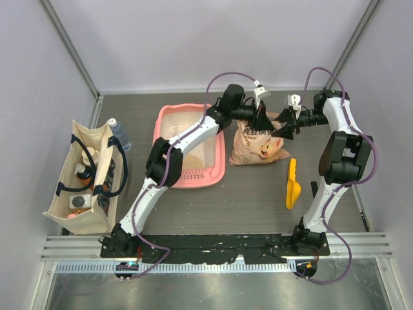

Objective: Fill the litter box with clean litter
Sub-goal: Close the cat litter bag at the center of the board.

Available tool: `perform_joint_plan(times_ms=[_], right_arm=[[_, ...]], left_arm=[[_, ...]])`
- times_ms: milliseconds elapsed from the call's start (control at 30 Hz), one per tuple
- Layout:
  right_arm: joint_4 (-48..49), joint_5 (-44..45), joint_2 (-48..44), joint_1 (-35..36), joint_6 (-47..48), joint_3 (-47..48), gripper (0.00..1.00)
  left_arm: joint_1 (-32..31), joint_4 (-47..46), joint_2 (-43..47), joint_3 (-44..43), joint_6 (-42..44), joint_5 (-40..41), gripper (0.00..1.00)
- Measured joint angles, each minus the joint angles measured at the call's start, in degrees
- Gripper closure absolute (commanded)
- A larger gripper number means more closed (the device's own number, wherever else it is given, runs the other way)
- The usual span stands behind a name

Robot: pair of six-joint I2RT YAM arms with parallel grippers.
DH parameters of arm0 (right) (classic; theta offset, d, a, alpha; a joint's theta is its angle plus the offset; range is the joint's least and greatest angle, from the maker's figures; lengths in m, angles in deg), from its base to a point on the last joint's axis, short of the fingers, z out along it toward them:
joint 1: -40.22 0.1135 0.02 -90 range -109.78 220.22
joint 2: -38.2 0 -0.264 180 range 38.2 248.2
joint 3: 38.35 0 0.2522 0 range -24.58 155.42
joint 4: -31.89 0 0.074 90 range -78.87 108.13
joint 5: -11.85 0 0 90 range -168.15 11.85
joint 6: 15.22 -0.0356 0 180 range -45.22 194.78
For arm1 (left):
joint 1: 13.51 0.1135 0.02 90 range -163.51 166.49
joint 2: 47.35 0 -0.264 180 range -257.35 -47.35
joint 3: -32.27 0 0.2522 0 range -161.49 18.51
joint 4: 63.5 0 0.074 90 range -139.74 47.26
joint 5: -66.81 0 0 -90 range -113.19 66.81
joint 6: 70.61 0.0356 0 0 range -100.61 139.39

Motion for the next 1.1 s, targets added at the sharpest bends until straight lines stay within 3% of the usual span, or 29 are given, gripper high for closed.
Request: perform_joint_plan(times_ms=[67,133,200,267,367,500,567,700,900,1100], right_arm=[[-0.2,0.0,0.0,0.0,0.0,0.1,0.52],[-0.9,0.0,0.4,0.2,-0.1,0.7,0.56],[-1.2,-0.4,1.3,0.3,-0.5,2.0,0.53],[-1.5,-1.5,2.4,0.5,-1.4,3.3,0.45],[-1.2,-3.4,3.3,0.6,-2.3,3.9,0.43],[-2.1,-4.3,3.5,0.8,-3.4,3.9,0.81],[-2.1,-4.7,3.6,1.0,-3.8,4.0,0.87],[-1.7,-4.8,5.0,0.9,-6.4,5.4,0.98],[-0.3,-5.1,5.7,0.3,-10.7,6.4,0.98],[-0.2,-5.0,5.7,-1.2,-15.1,6.3,0.98]], left_arm=[[0.1,-0.4,-0.1,0.0,-1.3,-0.1,0.91],[0.3,-0.5,-0.3,-0.2,-2.4,-0.1,0.84],[0.6,-0.5,-0.3,-0.4,-3.7,-0.1,0.84],[0.9,-0.3,-0.4,-0.7,-4.9,-0.1,0.83],[1.1,0.0,-0.5,-0.9,-6.8,-0.3,0.82],[1.2,0.3,-0.6,-1.4,-7.6,0.0,0.76],[1.5,1.1,-0.7,-2.1,-7.7,0.2,0.72],[2.3,2.6,-0.8,-3.8,-7.4,-0.4,0.45],[2.6,6.2,0.1,-6.4,-3.9,-1.2,0.34],[4.2,14.4,9.4,4.2,10.6,-0.5,0.31]])
